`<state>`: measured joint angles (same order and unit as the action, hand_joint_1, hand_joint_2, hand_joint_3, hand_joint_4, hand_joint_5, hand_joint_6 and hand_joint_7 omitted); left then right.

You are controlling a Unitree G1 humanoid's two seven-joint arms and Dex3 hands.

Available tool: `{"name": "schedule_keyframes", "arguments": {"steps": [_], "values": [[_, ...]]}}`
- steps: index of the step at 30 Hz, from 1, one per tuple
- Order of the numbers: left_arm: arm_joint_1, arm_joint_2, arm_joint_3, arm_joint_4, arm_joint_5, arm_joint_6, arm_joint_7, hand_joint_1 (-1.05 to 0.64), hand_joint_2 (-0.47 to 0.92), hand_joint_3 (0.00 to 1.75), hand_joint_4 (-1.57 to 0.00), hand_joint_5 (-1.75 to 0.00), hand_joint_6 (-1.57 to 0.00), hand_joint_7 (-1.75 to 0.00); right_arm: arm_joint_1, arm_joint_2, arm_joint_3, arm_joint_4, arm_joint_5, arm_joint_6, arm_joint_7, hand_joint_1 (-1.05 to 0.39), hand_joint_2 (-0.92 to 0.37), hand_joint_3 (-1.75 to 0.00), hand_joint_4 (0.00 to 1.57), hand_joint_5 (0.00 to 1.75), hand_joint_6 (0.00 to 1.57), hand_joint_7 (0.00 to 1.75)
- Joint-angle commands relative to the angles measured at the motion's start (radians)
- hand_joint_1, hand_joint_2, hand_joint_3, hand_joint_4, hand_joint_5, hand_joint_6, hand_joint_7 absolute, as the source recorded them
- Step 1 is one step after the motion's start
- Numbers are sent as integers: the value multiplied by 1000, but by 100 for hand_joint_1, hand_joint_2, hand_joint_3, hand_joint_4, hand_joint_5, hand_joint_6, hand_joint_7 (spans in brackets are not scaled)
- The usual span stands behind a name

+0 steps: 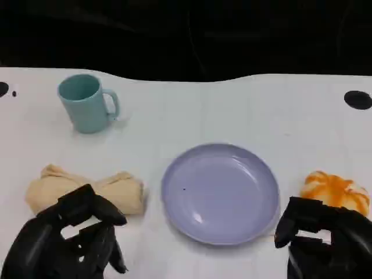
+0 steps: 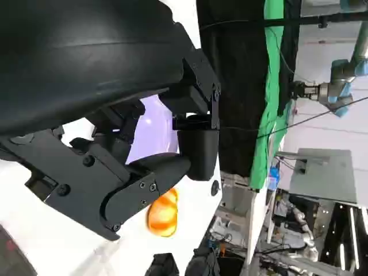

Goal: Grasp the towel on the left side of the plate with the left hand and place it into the plate.

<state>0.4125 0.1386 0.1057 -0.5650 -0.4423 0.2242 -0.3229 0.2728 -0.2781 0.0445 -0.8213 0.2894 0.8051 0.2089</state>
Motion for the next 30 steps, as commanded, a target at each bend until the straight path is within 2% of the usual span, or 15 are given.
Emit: {"name": "schedule_keyframes", "arguments": {"steps": [1, 25, 28, 29, 30], "values": [[-2, 16, 12, 6, -4, -4, -4, -23, 52, 118, -86, -168, -81, -146, -7, -6, 0, -6, 4, -4, 1, 1, -53, -134, 73, 175, 59, 164], [-6, 19, 17, 15, -6, -13, -17, -24, 56, 110, -83, -165, -79, -144, -8, -3, -3, -7, 10, 9, 4, 1, -54, -132, 72, 175, 59, 164], [-7, 10, 22, 10, -7, -10, -2, -24, 55, 107, -75, -159, -75, -127, -7, -5, -2, -7, 8, 5, 5, 1, -54, -132, 72, 175, 59, 164], [-7, 5, 24, 6, -11, -4, 7, -22, 54, 104, -73, -147, -78, -109, -7, -7, -1, -7, 6, 2, 6, 1, -54, -132, 72, 175, 59, 164], [-6, -4, 26, -1, -7, -2, 23, -23, 55, 100, -73, -141, -79, -99, -7, -8, 0, -8, 3, 0, 6, 1, -54, -132, 72, 175, 59, 164]]}}
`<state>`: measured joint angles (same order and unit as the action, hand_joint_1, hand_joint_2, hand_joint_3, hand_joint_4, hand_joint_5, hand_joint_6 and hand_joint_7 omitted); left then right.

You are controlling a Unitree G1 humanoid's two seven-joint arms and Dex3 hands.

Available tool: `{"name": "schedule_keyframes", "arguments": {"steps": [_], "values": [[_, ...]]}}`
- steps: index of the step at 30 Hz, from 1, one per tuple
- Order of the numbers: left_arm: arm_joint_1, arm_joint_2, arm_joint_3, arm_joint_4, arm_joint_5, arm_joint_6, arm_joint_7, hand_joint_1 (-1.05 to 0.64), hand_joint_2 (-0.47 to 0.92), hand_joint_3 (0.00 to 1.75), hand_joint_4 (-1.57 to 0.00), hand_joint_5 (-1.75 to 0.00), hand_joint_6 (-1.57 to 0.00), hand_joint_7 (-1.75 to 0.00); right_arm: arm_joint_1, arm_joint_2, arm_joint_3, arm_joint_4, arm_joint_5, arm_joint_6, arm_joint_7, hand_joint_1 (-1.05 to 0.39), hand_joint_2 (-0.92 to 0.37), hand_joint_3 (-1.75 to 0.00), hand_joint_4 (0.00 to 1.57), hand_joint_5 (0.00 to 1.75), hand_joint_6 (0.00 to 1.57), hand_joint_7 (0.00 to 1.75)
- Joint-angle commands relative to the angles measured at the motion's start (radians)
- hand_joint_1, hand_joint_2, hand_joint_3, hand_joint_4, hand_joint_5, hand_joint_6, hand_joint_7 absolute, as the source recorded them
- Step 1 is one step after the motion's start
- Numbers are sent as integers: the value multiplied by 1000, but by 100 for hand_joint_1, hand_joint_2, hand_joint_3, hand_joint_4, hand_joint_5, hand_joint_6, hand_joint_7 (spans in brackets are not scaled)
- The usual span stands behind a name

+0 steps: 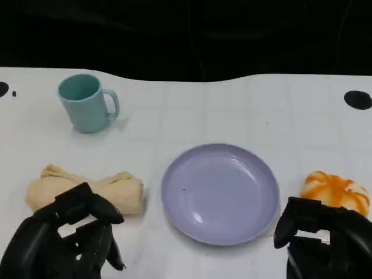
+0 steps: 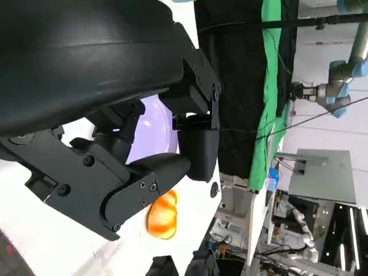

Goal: Grasp the towel on the left side of the plate with the left hand and place it into the plate.

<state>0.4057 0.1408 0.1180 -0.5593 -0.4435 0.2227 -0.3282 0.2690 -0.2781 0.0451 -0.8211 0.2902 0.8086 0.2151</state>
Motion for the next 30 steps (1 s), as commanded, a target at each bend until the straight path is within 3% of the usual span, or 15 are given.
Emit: {"name": "schedule_keyframes", "arguments": {"steps": [1, 5, 9, 13, 16, 23, 26, 30], "values": [[1, -11, 15, -11, -3, -1, 38, -23, 60, 89, -73, -133, -80, -90, -2, -8, 1, -9, 2, -4, -1, 1, -54, -133, 72, 175, 59, 164], [-3, 9, 21, -14, 46, -37, 38, -30, 87, 38, -63, -115, -75, -61, 2, -4, 3, -14, 4, -1, -2, 1, -54, -133, 73, 175, 59, 164], [-4, 49, 23, -18, 137, -81, 35, -37, 92, 21, -54, -85, -67, -27, 3, -2, 9, -20, 3, 1, -6, -1, -54, -132, 73, 175, 59, 164], [-9, 123, 26, -32, 298, -153, 35, -50, 92, 19, -43, -55, -53, -5, 2, 3, 14, -23, 6, 7, -12, -1, -55, -131, 72, 175, 59, 163], [-23, 182, 31, -55, 407, -162, 37, -53, 92, 16, -39, -38, -42, -1, 3, 5, 16, -21, 10, 5, -11, 1, -55, -131, 73, 175, 59, 164], [-62, 289, 26, -123, 624, -88, 25, -49, 92, 7, -33, -25, -31, 0, 6, 12, 27, -27, 5, 7, -25, -1, -54, -131, 74, 175, 60, 164], [-115, 367, -20, -117, 844, -61, 24, -56, 92, 11, -30, -20, -27, 0, 9, 8, 32, -33, 0, 4, -28, -1, -54, -130, 74, 175, 60, 163], [-205, 416, -120, -63, 1079, -35, 7, -60, 92, 7, -25, -14, -24, 0, 13, 9, 27, -38, 7, 5, -27, 1, -54, -131, 73, 175, 60, 163]]}}
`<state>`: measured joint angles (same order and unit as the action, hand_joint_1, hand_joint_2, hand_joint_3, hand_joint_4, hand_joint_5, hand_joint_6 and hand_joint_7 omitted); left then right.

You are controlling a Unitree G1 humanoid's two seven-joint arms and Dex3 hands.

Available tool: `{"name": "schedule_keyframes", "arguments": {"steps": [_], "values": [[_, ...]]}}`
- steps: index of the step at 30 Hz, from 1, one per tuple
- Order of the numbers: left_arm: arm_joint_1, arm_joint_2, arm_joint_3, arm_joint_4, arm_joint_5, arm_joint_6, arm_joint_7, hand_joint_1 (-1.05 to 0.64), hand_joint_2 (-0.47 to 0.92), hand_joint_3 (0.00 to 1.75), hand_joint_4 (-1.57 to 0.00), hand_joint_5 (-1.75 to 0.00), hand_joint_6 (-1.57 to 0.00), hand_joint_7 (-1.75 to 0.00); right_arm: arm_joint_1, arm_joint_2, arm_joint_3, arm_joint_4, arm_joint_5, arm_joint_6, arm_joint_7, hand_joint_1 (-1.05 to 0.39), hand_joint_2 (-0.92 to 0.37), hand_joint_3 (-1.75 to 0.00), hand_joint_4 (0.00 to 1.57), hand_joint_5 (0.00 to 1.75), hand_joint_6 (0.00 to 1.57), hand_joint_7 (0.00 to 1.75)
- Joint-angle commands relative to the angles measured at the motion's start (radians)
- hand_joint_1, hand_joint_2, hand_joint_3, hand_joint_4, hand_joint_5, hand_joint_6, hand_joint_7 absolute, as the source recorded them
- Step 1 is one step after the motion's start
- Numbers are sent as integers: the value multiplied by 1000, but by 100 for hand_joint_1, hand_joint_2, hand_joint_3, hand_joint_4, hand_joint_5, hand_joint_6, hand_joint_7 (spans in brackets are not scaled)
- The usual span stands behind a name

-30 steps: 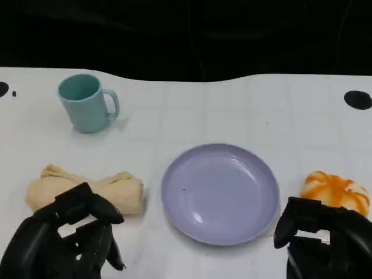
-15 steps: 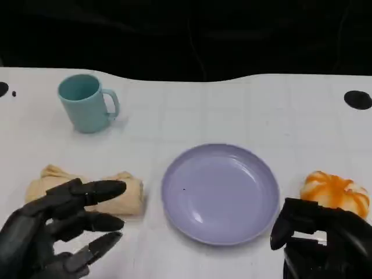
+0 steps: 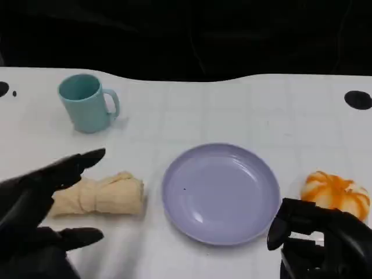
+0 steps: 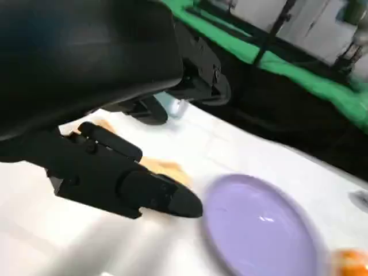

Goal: Grasp the towel on the left side of the plate with the left hand and place it into the plate.

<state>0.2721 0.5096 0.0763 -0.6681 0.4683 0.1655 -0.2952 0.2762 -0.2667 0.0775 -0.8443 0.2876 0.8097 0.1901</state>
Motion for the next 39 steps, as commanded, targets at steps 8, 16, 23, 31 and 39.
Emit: {"name": "schedule_keyframes", "arguments": {"steps": [8, 16, 23, 31, 39], "values": [[-221, 30, -233, 214, 391, 89, -104, -63, 92, 3, -21, -10, -21, 0, 13, -6, -11, -26, 15, 9, 0, 2, -53, -133, 73, 175, 60, 162], [-363, -28, -343, 422, 499, 105, -74, -63, 90, 1, -25, -10, -23, -1, 24, -10, -13, -30, 18, 7, 5, 0, -53, -132, 73, 175, 61, 162], [-484, -77, -422, 599, 537, 129, -92, -62, 90, 0, -26, -9, -24, -1, 28, -12, -10, -49, 14, 20, -2, -1, -52, -132, 73, 175, 61, 161], [-619, -146, -458, 907, 464, 146, -76, -58, 92, 1, -30, -7, -26, -1, 34, -9, -15, -66, 25, 35, -5, -1, -52, -132, 73, 175, 61, 161], [-645, -154, -496, 1125, 401, 64, 49, -44, 92, 13, -63, -18, -49, -7, 36, -9, -15, -72, 26, 37, -8, -2, -53, -132, 73, 175, 62, 161]]}}
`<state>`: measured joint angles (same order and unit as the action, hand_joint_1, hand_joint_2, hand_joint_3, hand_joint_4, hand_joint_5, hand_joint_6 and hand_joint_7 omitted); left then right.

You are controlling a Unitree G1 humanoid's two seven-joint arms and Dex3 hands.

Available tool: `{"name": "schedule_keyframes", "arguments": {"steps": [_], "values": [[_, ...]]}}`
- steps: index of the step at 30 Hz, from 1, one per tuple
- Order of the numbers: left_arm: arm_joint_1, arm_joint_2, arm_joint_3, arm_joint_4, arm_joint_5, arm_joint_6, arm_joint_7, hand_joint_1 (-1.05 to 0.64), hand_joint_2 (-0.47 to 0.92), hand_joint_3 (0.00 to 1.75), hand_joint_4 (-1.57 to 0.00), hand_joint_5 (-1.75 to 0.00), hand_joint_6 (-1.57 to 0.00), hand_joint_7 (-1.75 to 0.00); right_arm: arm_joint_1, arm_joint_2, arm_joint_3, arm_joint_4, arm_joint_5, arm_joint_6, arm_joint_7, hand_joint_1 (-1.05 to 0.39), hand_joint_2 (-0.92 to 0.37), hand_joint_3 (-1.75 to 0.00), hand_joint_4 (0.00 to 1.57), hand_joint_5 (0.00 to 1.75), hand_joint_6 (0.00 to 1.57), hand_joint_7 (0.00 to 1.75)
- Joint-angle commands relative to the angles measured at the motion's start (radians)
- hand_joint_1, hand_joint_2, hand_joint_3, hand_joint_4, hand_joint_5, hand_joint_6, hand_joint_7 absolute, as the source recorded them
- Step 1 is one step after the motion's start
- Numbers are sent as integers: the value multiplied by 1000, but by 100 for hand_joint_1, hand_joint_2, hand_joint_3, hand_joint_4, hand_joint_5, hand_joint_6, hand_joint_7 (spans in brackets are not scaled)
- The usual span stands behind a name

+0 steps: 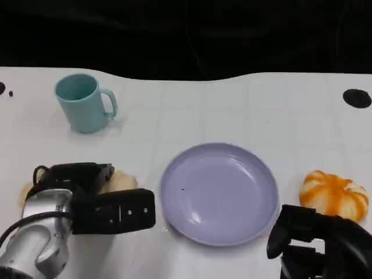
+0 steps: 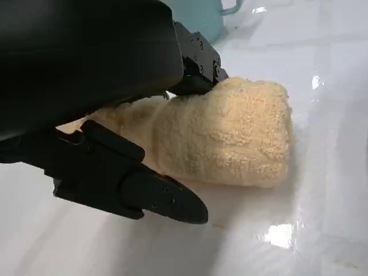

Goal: Grasp the towel on the left side of the plate with the left hand and place it into the plate.

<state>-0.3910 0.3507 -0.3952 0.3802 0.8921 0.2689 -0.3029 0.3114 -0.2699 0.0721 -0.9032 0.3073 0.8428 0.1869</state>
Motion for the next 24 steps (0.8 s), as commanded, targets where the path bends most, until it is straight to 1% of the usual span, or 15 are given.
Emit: {"name": "schedule_keyframes", "arguments": {"steps": [1, 3, 4, 5, 6, 7, 10, 13, 14, 15, 16, 17, 19, 22, 24], "values": [[17, 6, -30, 99, -29, -60, 80, -42, 92, 13, -72, -25, -56, -7, 1, -6, -10, -12, 6, 3, -5, -2, -53, -132, 73, 175, 62, 160], [18, 11, -33, 136, -43, -109, 133, -34, 92, 16, -83, -63, -91, -10, 0, -6, -10, -11, 7, 2, -4, -2, -53, -131, 74, 175, 62, 160], [20, 15, -36, 147, -46, -130, 160, -35, 92, 14, -86, -69, -100, -10, 0, -6, -11, -9, 7, 2, -3, -2, -53, -131, 74, 175, 63, 160], [25, 22, -41, 152, -46, -151, 190, -35, 92, 13, -86, -71, -104, -10, -1, -6, -12, -7, 9, 0, -1, -2, -53, -131, 74, 175, 63, 160], [28, 26, -45, 156, -46, -165, 217, -34, 92, 15, -81, -97, -109, -8, -2, -6, -13, -6, 10, 0, 0, -2, -52, -132, 74, 175, 63, 160], [32, 30, -48, 156, -47, -174, 235, -33, 92, 16, -76, -115, -111, -9, -2, -6, -14, -5, 10, -1, 1, -2, -52, -132, 74, 175, 63, 160], [46, 40, -41, 133, -61, -192, 272, -33, 92, 27, -68, -129, -106, -4, -4, -7, -10, -3, 7, 1, -1, -3, -52, -132, 74, 175, 63, 160], [71, 38, -3, 105, -109, -225, 329, -31, 92, 23, -71, -134, -112, -7, -4, -6, -3, -1, 3, 0, -4, -3, -51, -132, 74, 175, 63, 159], [78, 34, 12, 99, -128, -229, 345, -30, 92, 21, -68, -147, -106, -34, -4, -4, -2, -3, 2, 2, -7, -4, -51, -131, 74, 175, 63, 159], [88, 26, 35, 94, -155, -239, 374, -28, 92, 19, -65, -163, -78, -108, -4, -2, -2, -4, 3, 4, -9, -4, -51, -131, 74, 175, 63, 159], [95, 19, 54, 90, -177, -244, 396, -26, 92, 17, -69, -169, -68, -140, -3, -1, -2, -5, 4, 5, -10, -3, -52, -130, 74, 175, 63, 159], [103, 13, 71, 80, -195, -246, 413, -25, 92, 17, -72, -172, -63, -157, -2, -1, -2, -4, 5, 0, -8, -3, -52, -130, 74, 175, 63, 159], [113, 9, 90, 54, -212, -243, 431, -24, 92, 19, -76, -174, -60, -171, 0, -5, -4, -2, 4, -8, -6, -1, -53, -130, 75, 175, 63, 159], [129, 11, 110, -25, -219, -222, 428, -20, 92, 26, -82, -175, -61, -174, 1, -9, -8, -4, 5, -7, -5, -2, -53, -130, 74, 175, 64, 159], [138, 20, 116, -75, -218, -233, 431, -21, 79, 52, -84, -175, -62, -175, 0, -11, -12, -4, 8, -6, -1, -3, -53, -130, 74, 175, 64, 160]]}}
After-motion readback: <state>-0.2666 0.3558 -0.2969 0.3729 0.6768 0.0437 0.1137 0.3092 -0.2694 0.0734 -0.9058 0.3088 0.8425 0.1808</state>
